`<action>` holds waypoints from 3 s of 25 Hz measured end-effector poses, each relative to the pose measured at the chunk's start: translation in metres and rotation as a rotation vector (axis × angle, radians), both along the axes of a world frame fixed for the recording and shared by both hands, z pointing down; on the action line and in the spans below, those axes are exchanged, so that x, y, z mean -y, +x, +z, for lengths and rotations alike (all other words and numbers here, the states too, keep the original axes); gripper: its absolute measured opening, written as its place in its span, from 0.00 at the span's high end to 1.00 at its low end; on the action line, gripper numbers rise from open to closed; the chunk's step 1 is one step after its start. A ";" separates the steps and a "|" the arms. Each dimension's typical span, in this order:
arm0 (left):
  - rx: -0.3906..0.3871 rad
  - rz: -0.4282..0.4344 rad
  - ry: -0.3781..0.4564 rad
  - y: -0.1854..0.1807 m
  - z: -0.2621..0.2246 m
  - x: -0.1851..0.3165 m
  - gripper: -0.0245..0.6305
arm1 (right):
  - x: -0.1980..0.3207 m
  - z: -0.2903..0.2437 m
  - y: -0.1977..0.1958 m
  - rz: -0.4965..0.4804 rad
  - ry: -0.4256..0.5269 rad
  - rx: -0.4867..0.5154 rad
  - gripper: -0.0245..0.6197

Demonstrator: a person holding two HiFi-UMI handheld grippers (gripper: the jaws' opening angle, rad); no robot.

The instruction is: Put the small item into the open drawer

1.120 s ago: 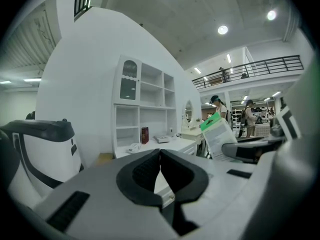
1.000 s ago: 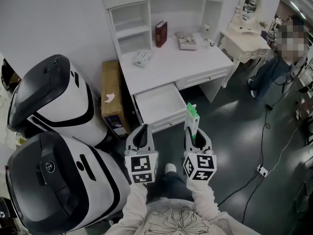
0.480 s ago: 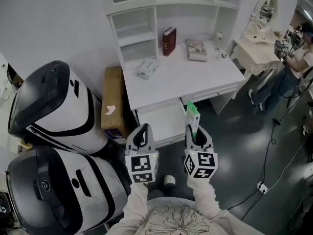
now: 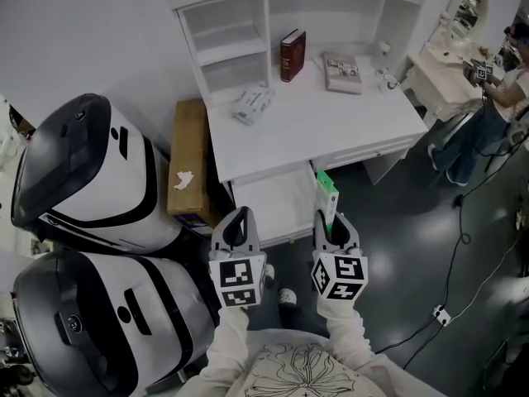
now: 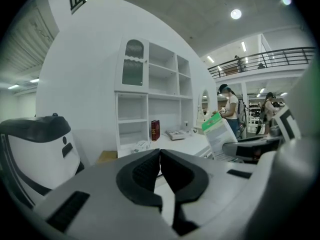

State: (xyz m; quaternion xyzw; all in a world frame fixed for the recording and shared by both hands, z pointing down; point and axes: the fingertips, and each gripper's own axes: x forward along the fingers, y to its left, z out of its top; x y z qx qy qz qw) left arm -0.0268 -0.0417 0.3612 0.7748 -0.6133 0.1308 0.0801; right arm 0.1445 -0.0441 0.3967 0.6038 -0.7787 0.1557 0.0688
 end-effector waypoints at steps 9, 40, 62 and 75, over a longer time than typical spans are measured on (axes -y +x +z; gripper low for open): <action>-0.010 0.040 -0.036 -0.002 0.014 0.055 0.95 | 0.045 0.016 -0.002 0.032 -0.047 -0.011 0.82; -0.058 0.126 -0.274 -0.009 0.128 0.168 0.95 | 0.132 0.155 -0.035 0.029 -0.365 -0.079 0.82; -0.078 0.106 -0.386 -0.027 0.191 0.185 0.95 | 0.147 0.258 -0.063 0.051 -0.689 -0.049 0.83; -0.093 0.083 -0.420 -0.038 0.215 0.198 0.95 | 0.174 0.313 -0.073 0.095 -0.863 -0.004 0.83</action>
